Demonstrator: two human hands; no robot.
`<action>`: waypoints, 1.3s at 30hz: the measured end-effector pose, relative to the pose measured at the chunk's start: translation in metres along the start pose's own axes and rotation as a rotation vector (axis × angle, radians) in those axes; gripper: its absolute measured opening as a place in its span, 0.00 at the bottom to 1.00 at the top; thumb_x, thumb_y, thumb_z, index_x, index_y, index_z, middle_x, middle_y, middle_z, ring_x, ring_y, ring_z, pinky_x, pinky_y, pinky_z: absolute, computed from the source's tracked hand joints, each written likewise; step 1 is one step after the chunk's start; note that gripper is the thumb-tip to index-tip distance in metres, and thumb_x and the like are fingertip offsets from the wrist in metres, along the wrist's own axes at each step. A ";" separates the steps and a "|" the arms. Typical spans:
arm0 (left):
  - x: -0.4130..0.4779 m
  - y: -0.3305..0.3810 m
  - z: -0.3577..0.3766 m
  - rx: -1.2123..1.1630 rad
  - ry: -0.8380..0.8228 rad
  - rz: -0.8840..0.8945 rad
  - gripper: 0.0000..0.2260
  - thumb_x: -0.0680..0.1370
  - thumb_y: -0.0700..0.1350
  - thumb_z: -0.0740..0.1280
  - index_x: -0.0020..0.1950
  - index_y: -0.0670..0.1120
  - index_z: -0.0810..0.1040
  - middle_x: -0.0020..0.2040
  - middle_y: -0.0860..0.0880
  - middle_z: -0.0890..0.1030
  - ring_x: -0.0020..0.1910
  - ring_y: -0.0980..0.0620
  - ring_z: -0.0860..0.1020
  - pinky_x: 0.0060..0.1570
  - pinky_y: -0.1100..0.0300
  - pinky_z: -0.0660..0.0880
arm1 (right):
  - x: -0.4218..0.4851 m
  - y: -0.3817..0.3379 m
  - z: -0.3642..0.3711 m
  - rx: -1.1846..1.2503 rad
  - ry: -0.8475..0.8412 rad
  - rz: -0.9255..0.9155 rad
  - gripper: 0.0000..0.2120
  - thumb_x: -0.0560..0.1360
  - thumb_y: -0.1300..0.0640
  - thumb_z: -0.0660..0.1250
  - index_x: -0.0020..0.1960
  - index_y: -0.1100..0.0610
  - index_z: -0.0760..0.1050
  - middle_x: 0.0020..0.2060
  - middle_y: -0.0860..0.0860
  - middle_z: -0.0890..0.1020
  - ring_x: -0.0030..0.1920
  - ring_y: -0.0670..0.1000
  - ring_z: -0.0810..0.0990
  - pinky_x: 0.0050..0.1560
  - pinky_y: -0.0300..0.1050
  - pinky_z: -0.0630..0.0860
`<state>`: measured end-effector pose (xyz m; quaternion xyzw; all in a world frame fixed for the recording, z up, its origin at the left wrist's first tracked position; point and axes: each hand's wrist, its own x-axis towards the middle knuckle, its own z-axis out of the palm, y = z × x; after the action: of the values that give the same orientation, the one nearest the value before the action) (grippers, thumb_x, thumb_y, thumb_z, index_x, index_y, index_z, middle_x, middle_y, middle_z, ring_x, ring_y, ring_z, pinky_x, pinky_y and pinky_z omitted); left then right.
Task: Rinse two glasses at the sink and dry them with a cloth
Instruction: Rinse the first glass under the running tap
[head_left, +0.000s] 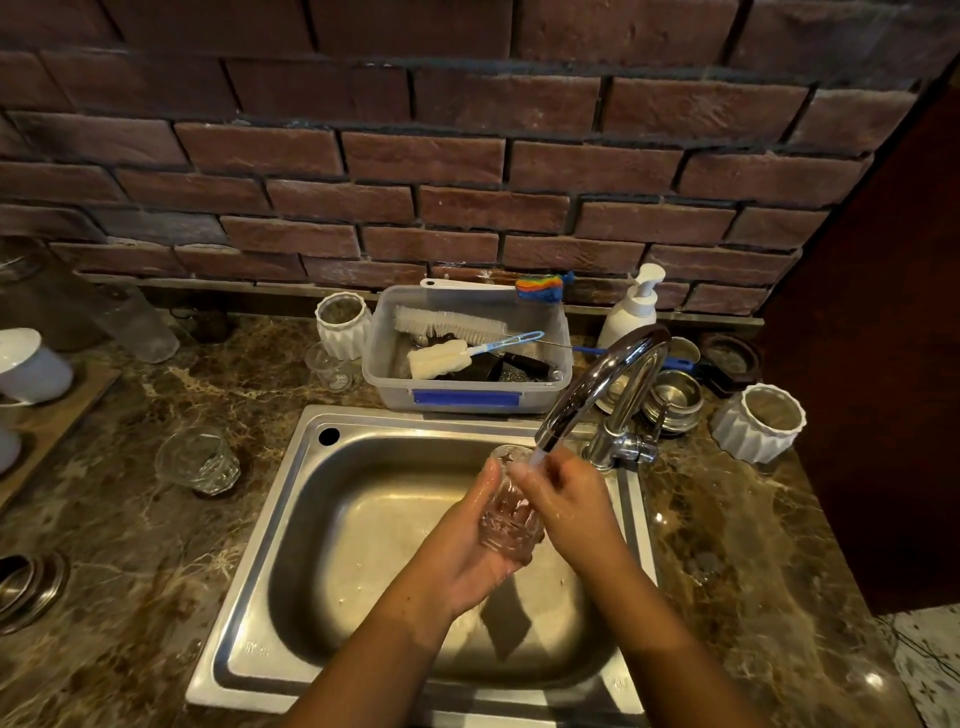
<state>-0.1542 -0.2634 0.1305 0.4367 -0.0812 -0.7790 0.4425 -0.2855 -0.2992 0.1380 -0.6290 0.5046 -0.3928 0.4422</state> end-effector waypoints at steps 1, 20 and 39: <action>0.000 -0.001 0.001 0.029 -0.005 -0.002 0.21 0.79 0.59 0.63 0.54 0.45 0.88 0.52 0.40 0.85 0.49 0.45 0.81 0.46 0.55 0.75 | 0.004 0.002 0.002 -0.030 0.061 0.025 0.10 0.75 0.49 0.64 0.38 0.51 0.77 0.30 0.52 0.80 0.32 0.52 0.79 0.35 0.53 0.77; -0.004 0.001 -0.002 0.122 0.021 0.048 0.21 0.80 0.59 0.62 0.58 0.45 0.85 0.56 0.38 0.84 0.51 0.40 0.83 0.55 0.48 0.77 | 0.001 0.008 0.011 0.089 0.099 0.100 0.14 0.78 0.47 0.64 0.36 0.50 0.78 0.31 0.49 0.81 0.35 0.49 0.81 0.39 0.54 0.78; -0.002 -0.005 0.008 0.144 0.010 0.093 0.21 0.80 0.61 0.63 0.62 0.49 0.83 0.59 0.39 0.84 0.58 0.41 0.81 0.61 0.44 0.76 | -0.002 -0.006 0.001 -0.071 0.097 0.124 0.11 0.80 0.54 0.66 0.38 0.51 0.75 0.30 0.46 0.77 0.29 0.39 0.75 0.33 0.40 0.72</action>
<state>-0.1633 -0.2607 0.1339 0.4670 -0.1550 -0.7475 0.4463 -0.2831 -0.2969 0.1429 -0.5922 0.5769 -0.3763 0.4181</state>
